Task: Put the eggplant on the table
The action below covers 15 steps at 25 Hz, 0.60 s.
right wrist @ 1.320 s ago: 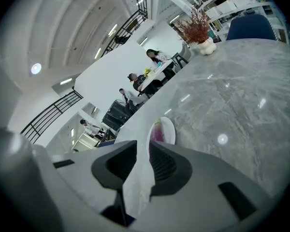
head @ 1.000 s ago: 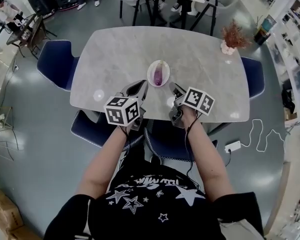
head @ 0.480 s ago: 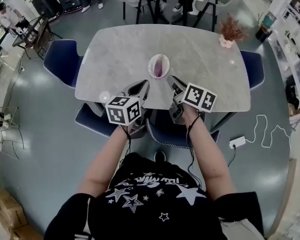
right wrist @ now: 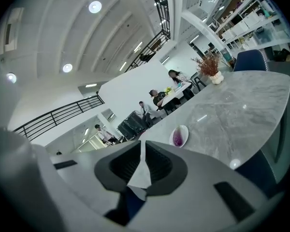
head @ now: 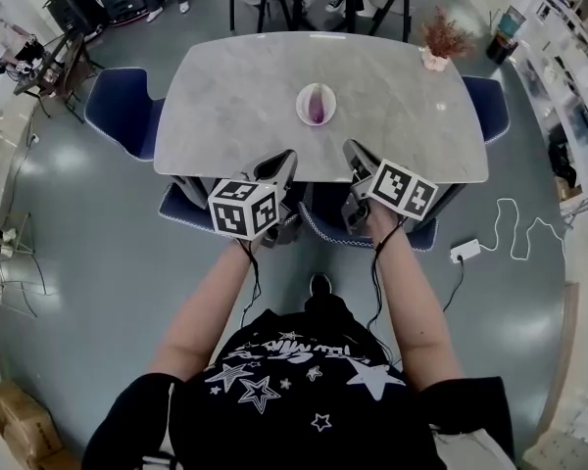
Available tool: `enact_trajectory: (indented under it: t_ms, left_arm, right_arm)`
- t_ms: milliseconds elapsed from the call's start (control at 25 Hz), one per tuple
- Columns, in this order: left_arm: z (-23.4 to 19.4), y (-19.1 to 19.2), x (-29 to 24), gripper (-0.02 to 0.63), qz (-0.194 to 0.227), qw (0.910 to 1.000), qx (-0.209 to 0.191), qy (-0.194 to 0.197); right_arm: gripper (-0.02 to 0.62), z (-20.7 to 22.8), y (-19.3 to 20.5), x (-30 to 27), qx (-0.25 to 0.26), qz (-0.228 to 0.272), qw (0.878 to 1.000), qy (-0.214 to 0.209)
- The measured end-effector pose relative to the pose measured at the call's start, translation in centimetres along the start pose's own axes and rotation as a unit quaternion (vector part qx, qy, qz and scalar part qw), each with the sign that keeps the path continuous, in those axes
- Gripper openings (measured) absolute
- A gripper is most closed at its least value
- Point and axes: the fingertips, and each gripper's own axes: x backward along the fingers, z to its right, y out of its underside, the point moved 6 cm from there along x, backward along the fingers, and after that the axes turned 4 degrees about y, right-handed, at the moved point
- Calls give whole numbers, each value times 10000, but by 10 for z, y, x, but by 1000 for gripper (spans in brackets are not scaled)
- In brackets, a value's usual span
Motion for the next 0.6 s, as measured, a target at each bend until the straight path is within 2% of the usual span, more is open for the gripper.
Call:
enact_trajectory:
  t_ms: [200, 240, 600]
  left_arm:
    - [5, 15, 54, 8, 7, 9999, 30, 95]
    - [8, 18, 64, 7, 15, 9999, 26, 122]
    - [33, 45, 140, 8, -28, 9988, -137, 477]
  right_arm:
    - [35, -35, 40, 27, 95, 46, 9999, 48]
    - [9, -41, 48, 34, 121, 58, 9999, 78]
    - [8, -91, 112, 90, 302, 182, 9990, 260]
